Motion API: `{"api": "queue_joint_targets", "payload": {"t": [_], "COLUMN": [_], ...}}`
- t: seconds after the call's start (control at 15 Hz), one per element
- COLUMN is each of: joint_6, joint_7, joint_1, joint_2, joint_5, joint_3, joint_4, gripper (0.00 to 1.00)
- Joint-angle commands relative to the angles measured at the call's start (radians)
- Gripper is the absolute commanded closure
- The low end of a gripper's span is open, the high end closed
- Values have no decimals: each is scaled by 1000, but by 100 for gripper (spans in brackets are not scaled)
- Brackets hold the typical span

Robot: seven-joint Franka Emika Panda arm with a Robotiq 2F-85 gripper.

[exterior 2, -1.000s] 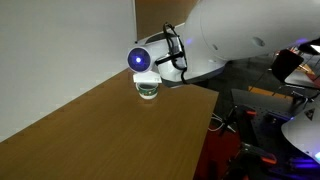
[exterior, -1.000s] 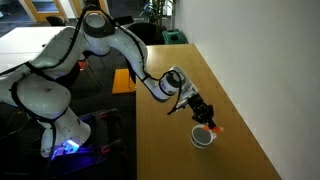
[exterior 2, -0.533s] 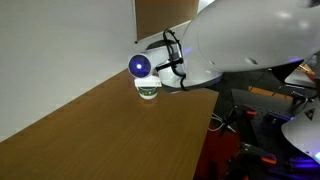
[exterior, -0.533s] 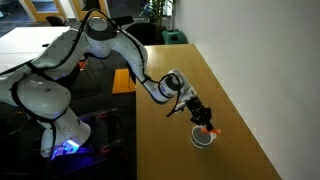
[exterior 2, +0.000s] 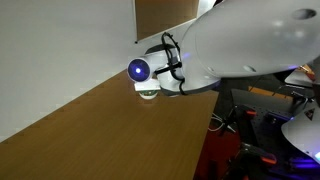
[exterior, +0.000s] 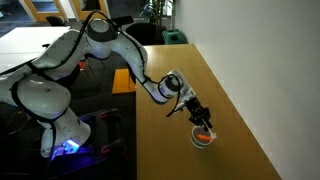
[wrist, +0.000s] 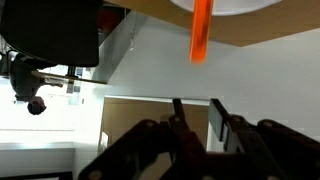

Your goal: Put the orange marker in the green/white

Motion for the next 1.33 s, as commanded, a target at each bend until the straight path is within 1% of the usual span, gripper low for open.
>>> {"api": "queue_joint_targets", "payload": {"t": [0.0,0.07,0.13,0.27,0.33,0.53,0.67,0.87,1.07,1.27], "joint_6": [24,25,30,56,63,81,77,81,136,207], "joint_7": [-42,-42,-46,-50,-62,-80,-116,-176,-269,-396], "joint_1": [-8,-5,0,28,40,71,90,104,92,78], "joint_2": [14,14,4,-23,-44,-62,-81,-107,-176,-264], "joint_5": [31,32,33,31,32,42,58,92,122,158], "joint_3": [-3,-5,-7,-26,-38,-84,-114,-139,-126,-103], "joint_4": [14,13,5,-30,-47,-76,-93,-106,-121,-147], "gripper": [34,28,19,4,1,0,0,0,0,0]}}
